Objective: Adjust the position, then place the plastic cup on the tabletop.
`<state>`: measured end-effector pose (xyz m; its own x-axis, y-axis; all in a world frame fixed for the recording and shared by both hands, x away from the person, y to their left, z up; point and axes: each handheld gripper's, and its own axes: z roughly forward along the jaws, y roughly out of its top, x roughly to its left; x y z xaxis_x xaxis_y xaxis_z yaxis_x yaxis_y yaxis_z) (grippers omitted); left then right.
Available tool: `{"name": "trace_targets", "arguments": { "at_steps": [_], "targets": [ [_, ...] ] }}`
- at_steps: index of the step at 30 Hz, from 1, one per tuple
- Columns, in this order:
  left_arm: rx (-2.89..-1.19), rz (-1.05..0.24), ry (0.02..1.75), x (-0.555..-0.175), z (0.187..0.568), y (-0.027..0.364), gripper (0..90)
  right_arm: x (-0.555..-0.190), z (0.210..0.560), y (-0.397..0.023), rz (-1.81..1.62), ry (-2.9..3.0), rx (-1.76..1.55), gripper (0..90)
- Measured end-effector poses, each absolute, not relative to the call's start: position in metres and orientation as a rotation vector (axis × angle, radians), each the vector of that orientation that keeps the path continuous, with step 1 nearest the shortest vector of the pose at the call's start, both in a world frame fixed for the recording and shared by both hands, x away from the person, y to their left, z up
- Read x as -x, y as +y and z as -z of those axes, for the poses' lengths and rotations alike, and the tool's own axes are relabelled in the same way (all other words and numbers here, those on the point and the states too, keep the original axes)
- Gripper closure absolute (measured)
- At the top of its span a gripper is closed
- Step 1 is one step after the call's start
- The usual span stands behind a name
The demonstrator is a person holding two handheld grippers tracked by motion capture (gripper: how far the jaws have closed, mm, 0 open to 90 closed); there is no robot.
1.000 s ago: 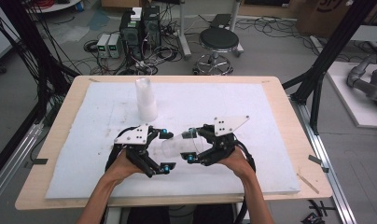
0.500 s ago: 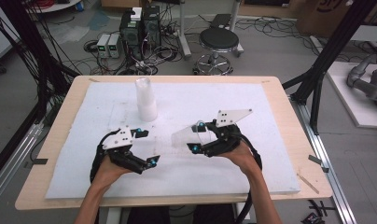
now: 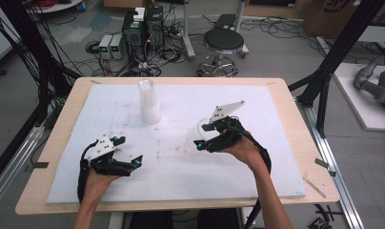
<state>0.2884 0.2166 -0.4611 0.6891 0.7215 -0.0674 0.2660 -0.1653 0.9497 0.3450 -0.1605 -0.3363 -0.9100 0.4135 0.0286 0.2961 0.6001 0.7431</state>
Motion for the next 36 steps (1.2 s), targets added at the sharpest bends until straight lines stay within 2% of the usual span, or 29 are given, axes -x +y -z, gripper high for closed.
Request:
{"name": "trace_targets", "arguments": {
  "at_steps": [12,36],
  "targets": [
    [-1.702,-0.501,0.821,-0.287,0.468,0.221,1.7,-0.354,0.333,-0.147,-1.038,2.731,-0.65,34.1],
    [-1.682,-0.492,0.82,-0.286,0.468,0.223,1.8,-0.356,0.335,-0.148,-1.023,2.728,-0.672,34.2]
  ]
}}
